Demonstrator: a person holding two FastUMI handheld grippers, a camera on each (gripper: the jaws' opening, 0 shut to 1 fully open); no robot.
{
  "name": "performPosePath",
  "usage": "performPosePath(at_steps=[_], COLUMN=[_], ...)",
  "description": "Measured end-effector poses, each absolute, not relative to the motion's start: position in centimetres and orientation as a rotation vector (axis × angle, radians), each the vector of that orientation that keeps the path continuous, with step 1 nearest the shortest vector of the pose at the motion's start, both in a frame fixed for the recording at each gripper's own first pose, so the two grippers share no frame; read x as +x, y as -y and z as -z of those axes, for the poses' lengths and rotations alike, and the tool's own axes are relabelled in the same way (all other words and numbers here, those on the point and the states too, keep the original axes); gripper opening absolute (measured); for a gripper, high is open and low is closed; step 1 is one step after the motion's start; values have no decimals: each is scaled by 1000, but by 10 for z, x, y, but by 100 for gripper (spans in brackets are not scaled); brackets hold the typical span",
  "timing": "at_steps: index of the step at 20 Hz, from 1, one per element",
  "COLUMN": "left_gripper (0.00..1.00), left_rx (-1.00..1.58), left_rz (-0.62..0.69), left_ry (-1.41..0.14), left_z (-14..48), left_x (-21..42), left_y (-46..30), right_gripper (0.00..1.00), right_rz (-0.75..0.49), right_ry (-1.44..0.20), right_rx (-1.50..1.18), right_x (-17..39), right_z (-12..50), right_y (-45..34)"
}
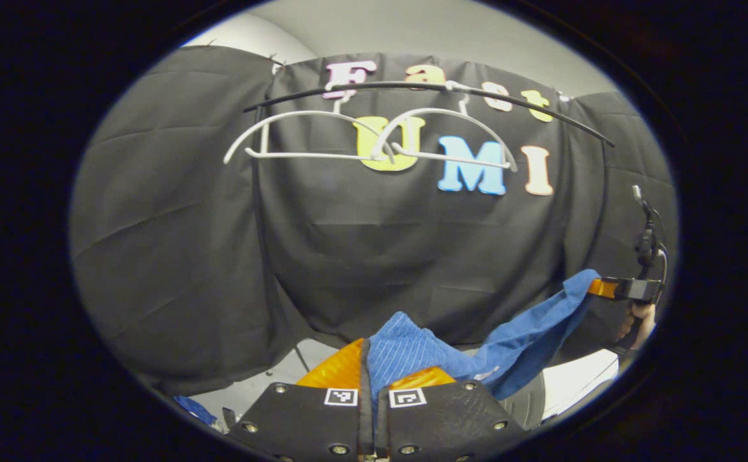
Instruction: Grasp the clothes on the hanger with both hands and then place them into the laundry hamper below.
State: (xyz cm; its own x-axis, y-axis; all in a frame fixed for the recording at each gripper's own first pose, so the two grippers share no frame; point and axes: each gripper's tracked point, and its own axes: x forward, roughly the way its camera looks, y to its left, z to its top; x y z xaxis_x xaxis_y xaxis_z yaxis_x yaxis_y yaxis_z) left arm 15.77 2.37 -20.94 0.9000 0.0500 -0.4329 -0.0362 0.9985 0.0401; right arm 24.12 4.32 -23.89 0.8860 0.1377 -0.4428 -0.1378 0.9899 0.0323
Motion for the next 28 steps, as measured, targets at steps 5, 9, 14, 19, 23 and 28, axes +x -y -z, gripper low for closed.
performPosePath(at_steps=[5,9,14,19,23,28], left_gripper=[3,3,3,3,3,3], left_rx=[38,16,12,47,32,31], left_rz=[126,231,265,263,266,242], left_ry=[-504,-539,-586,-645,-696,-770], left_z=[255,282,317,372,420,480], left_x=[145,141,142,148,149,158], left_y=[9,16,1,-15,-16,-16], right_gripper=[0,0,0,0,0,0], right_rz=[-110,-77,-49,-13,10,36], right_ry=[-505,-537,-622,-738,-816,-899], right_rx=[-67,-81,-58,-67,-59,-42], right_x=[169,127,113,102,105,95], right_z=[259,276,304,356,400,457], right_y=[-53,-72,-101,-109,-110,-107])
